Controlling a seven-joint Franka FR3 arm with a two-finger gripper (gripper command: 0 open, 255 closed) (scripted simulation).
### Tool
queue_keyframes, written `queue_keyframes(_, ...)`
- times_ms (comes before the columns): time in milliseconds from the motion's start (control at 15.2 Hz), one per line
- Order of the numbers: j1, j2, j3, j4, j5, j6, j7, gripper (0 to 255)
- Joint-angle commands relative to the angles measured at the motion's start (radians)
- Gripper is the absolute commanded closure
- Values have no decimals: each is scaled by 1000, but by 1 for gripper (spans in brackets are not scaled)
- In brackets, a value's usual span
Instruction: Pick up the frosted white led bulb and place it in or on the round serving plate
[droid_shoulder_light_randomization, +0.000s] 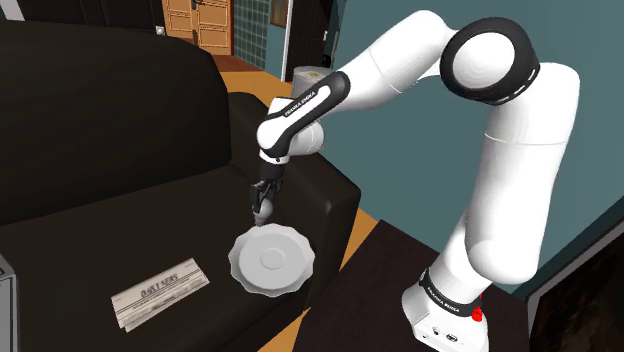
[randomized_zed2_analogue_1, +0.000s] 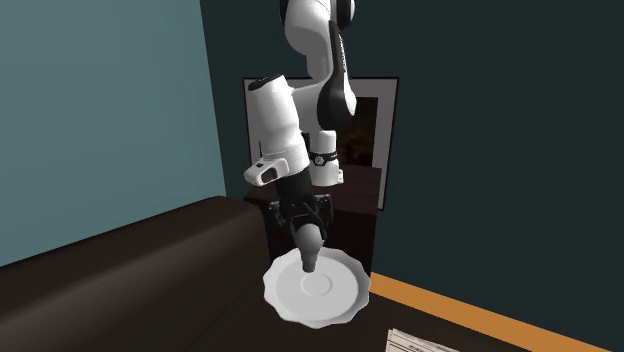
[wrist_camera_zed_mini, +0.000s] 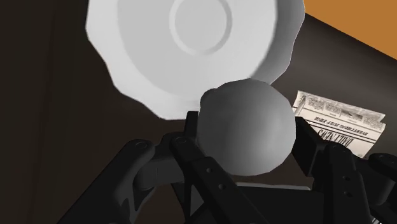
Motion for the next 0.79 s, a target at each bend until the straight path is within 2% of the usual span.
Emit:
queue_keyframes(0,1,-77,7,-110,17,33,-13,255)
queue_keyframes(198,6,-176,16,-238,40,62,-22,255)
queue_keyframes(726,2,-73,30,-235,84,159,-72,255)
